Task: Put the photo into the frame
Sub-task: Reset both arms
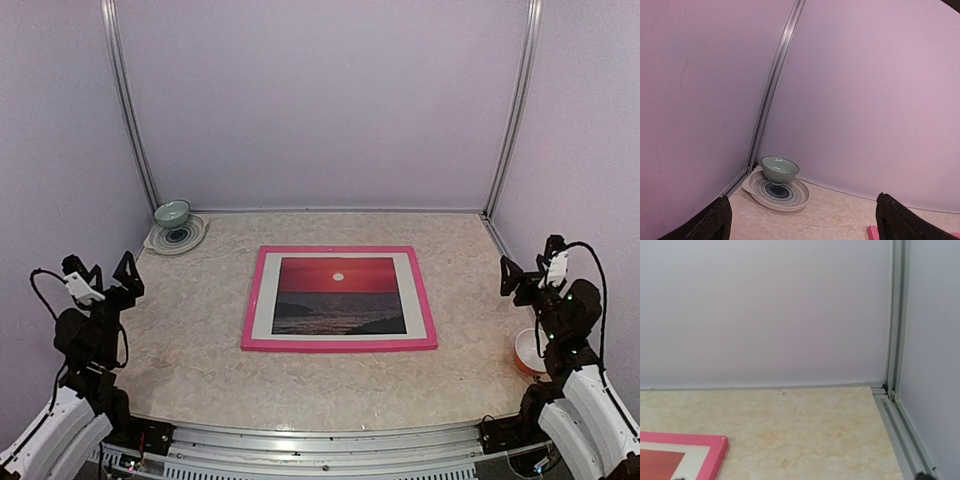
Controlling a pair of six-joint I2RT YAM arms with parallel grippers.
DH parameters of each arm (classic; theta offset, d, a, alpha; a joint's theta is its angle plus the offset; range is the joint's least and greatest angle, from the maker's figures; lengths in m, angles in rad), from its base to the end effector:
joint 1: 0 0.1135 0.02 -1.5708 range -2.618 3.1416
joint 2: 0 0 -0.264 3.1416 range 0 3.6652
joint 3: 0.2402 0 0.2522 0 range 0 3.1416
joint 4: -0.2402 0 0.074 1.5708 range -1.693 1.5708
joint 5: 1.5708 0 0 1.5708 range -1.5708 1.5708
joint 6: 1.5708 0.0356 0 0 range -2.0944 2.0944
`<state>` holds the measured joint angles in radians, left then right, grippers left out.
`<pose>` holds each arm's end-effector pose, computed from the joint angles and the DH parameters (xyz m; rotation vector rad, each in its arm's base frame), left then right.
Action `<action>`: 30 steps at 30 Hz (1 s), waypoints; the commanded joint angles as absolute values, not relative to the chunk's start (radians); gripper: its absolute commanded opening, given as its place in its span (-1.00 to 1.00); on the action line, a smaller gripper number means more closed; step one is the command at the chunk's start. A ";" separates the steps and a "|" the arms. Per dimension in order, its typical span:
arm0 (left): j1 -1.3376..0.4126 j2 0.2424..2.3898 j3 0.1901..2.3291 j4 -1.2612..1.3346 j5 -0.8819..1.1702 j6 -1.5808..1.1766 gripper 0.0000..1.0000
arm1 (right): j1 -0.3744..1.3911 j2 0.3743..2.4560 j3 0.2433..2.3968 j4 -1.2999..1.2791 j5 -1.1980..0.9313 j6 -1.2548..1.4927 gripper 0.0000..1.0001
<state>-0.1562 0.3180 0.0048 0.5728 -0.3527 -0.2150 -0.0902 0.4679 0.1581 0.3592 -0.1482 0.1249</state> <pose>0.1250 -0.0072 0.2052 -0.3376 1.2843 -0.0838 0.1449 -0.0078 0.2204 0.0453 1.5229 0.1404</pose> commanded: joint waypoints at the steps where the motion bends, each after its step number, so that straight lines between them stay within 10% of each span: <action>1: -0.195 0.106 -0.142 0.374 -0.447 -0.191 0.98 | -0.103 0.438 0.133 0.336 -0.133 0.138 0.98; 30: -0.306 0.258 0.036 0.224 -0.486 -0.140 0.98 | -0.103 0.414 0.211 0.094 -0.191 0.121 0.98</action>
